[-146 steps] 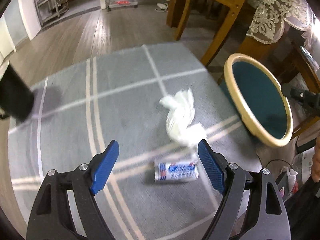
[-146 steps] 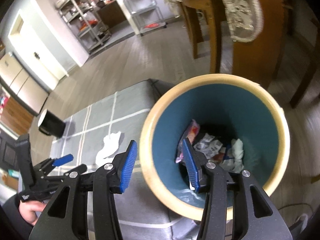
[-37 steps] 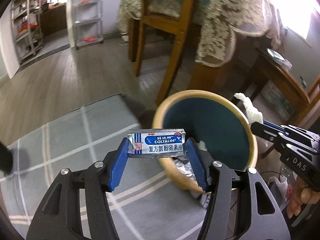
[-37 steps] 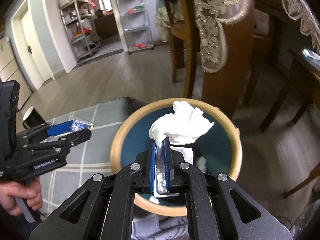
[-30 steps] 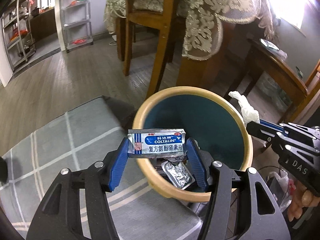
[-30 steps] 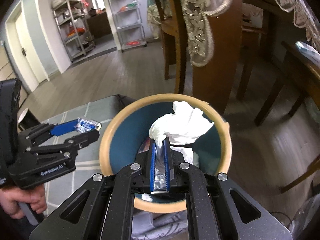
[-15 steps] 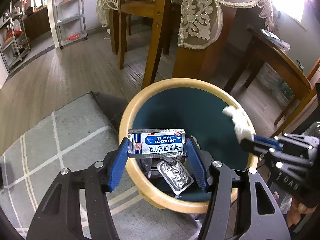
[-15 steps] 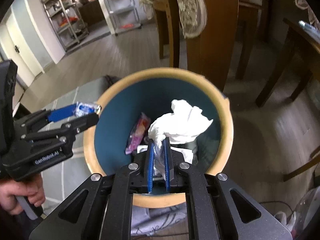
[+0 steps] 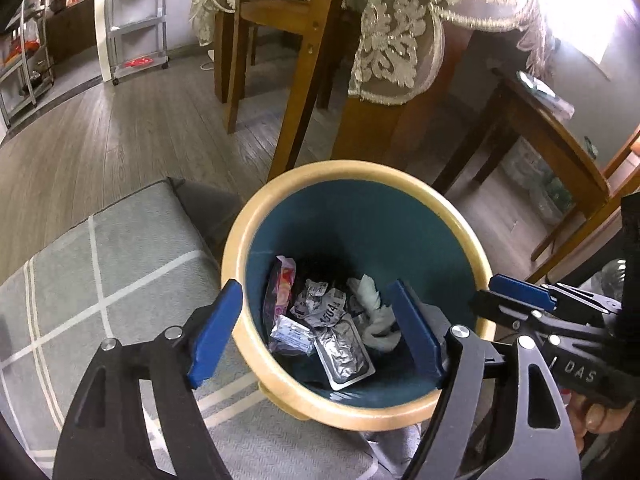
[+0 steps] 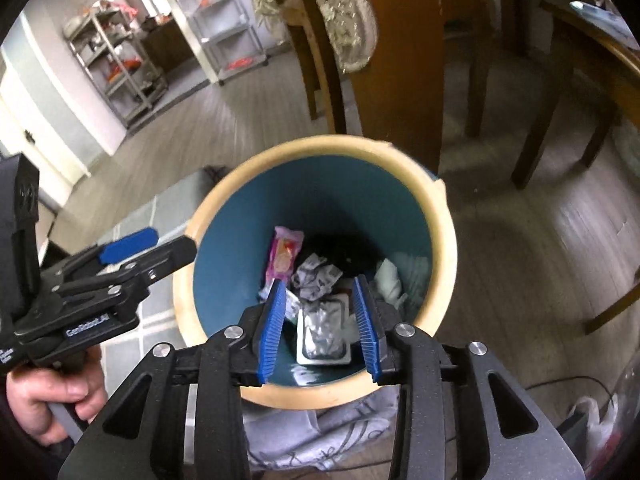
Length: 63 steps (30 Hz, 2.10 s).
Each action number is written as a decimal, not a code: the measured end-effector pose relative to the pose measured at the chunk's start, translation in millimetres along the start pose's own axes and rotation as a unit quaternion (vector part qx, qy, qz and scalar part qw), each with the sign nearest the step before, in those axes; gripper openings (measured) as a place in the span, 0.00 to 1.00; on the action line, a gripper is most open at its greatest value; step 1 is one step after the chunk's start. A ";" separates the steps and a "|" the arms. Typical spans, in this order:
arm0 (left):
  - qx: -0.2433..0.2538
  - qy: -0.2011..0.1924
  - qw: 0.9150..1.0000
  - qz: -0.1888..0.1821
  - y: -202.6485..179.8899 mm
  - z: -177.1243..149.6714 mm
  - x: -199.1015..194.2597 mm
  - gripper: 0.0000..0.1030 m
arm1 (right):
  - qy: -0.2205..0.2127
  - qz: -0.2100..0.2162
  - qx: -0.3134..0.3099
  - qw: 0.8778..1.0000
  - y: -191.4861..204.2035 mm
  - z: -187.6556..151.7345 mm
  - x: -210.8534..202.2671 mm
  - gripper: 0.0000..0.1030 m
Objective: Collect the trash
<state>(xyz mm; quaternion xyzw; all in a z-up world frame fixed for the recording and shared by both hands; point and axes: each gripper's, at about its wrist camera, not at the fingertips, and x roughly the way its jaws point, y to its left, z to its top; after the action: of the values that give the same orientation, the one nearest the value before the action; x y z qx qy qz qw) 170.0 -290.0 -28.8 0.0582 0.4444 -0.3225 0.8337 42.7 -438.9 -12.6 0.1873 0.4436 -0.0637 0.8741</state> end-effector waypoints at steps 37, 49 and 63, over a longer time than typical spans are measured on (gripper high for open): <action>-0.002 -0.091 0.993 0.080 -15.4 -80.4 -119.0 0.94 | -0.121 -0.070 -0.055 0.989 48.4 -69.5 -98.8 0.89; -0.002 -0.089 0.993 0.075 -15.4 -80.8 -118.7 0.94 | -0.120 -0.070 -0.055 0.989 49.9 -70.6 -98.6 0.89; 0.003 -0.088 0.994 0.071 -16.8 -81.8 -118.4 0.94 | -0.121 -0.069 -0.054 0.989 51.2 -71.4 -98.8 0.89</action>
<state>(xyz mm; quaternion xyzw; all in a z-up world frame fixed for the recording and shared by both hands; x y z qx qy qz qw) 55.5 -214.4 17.6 0.0635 0.3629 -0.2681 0.8902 -55.9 -369.7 41.9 0.0992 0.3498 -0.1220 0.9235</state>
